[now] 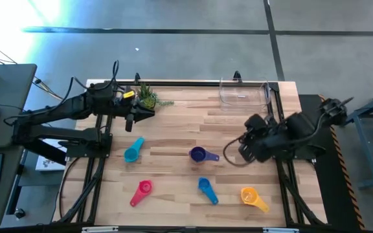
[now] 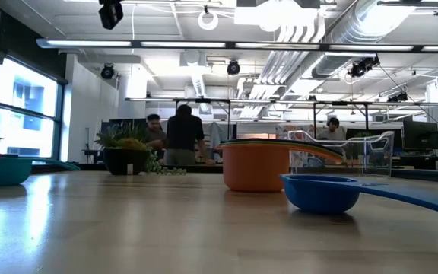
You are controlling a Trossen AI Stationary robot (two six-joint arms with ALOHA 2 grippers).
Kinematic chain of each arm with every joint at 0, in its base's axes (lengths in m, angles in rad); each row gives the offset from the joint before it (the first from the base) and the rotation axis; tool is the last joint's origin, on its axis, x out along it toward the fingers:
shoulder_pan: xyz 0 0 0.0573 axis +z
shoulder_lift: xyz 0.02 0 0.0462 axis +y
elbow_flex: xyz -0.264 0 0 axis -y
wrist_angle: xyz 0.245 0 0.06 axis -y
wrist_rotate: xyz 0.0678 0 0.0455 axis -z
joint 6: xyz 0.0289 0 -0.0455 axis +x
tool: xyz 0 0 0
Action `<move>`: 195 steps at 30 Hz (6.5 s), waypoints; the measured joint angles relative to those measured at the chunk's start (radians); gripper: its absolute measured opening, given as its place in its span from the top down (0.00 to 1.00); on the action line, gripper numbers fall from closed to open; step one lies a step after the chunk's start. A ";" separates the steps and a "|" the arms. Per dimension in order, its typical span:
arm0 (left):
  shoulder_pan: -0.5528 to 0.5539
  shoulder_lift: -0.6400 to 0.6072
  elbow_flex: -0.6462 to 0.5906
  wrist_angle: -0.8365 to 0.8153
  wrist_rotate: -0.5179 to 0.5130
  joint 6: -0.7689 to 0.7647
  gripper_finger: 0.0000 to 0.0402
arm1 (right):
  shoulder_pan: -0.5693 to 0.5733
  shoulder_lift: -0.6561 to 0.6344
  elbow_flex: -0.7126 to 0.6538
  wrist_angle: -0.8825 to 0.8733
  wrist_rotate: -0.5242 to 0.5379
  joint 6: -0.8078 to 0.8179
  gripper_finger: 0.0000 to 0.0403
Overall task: Nest measuring cups in basket
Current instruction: Stack the yellow measuring cup on top of the dark blue measuring cup
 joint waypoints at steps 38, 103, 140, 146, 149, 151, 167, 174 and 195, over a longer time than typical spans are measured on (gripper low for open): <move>-0.079 0.028 0.000 0.008 -0.032 -0.098 0.86 | 0.066 -0.268 -0.792 0.502 -0.429 0.102 0.74; -0.160 0.137 0.000 0.067 -0.085 -0.221 0.86 | 0.330 0.124 -0.886 0.844 -0.538 0.170 0.78; -0.160 0.137 0.000 0.036 -0.085 -0.223 0.86 | -0.204 0.123 -0.578 0.670 -0.453 -0.685 1.00; -0.160 0.137 0.000 0.036 -0.091 -0.223 0.86 | -0.338 0.143 -0.450 0.685 -0.440 -0.953 1.00; -0.160 0.137 0.000 0.036 -0.113 -0.223 0.86 | -0.382 0.183 -0.369 0.697 -0.425 -1.076 1.00; -0.160 0.137 0.000 0.037 -0.125 -0.223 0.86 | -0.403 0.222 -0.305 0.701 -0.424 -1.135 1.00; -0.159 0.137 0.000 0.024 -0.128 -0.213 0.86 | -0.426 0.488 -0.045 0.508 -0.467 -1.217 1.00; -0.159 0.137 0.000 0.015 -0.129 -0.213 0.86 | -0.426 0.533 -0.047 0.534 -0.504 -1.218 1.00; -0.159 0.137 0.000 0.007 -0.130 -0.212 0.86 | -0.457 0.616 -0.048 0.537 -0.506 -1.259 0.98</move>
